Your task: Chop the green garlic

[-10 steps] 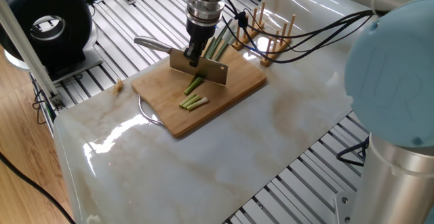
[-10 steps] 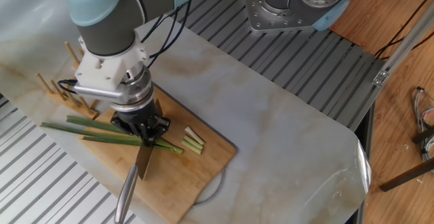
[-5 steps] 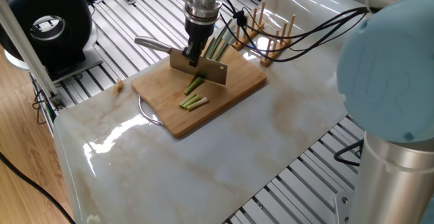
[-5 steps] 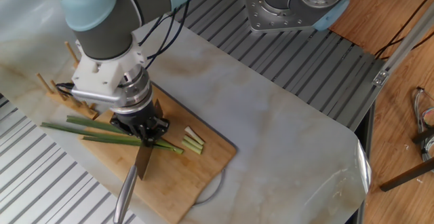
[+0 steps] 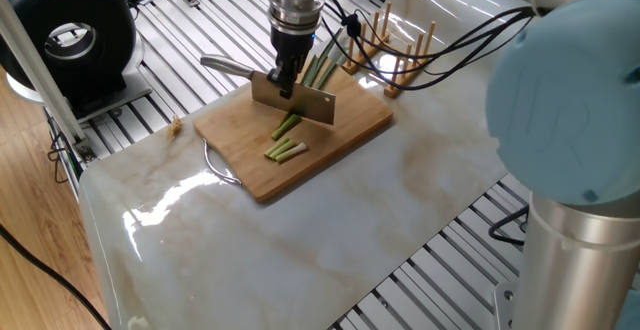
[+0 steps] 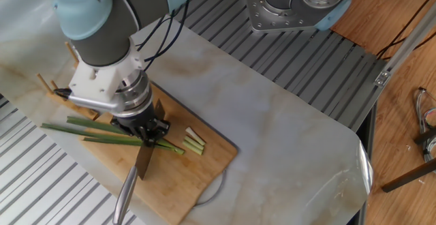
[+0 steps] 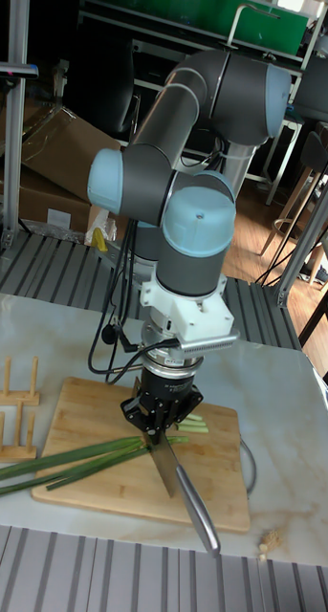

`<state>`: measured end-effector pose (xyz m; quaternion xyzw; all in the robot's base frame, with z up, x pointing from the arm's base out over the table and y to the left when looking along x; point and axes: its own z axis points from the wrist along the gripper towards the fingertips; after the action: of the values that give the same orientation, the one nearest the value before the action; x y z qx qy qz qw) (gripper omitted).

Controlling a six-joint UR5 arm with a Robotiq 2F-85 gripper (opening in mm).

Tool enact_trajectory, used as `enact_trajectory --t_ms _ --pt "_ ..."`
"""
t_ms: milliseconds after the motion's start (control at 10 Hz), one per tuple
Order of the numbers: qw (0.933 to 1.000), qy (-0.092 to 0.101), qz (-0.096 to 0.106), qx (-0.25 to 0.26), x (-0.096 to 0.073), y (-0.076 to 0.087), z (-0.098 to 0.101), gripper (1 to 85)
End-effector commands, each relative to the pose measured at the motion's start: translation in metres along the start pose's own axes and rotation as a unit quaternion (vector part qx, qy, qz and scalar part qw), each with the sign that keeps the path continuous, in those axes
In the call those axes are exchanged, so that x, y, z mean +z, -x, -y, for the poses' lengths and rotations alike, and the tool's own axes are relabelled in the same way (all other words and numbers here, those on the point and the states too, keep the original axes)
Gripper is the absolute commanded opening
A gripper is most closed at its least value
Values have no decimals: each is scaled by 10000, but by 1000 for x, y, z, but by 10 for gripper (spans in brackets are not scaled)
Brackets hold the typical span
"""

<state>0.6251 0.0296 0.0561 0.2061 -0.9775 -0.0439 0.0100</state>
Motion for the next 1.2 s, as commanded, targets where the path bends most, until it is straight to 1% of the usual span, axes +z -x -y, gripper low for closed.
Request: enact_trajectory --t_ms 0,200,400,500,600,700,800,900,1000,1100 --pt "9999 62 -72 73 -2 1 -3 13" --pt "9997 -11 -229 51 -3 -9 2 13" --pt "9995 -37 -306 101 0 -11 1 13" --pt "9992 -121 -348 176 4 -10 -1 13" --pt "9987 -252 -393 215 7 -9 0 13" --pt "9983 -268 -475 222 5 -10 -1 13" --pt "9978 -219 -606 183 -3 -15 0 13" --pt "9965 -202 -793 145 -12 -21 2 13" --pt "9950 -272 -944 204 -16 -22 0 13" --pt "9932 -322 -1062 343 -21 -19 -8 13"
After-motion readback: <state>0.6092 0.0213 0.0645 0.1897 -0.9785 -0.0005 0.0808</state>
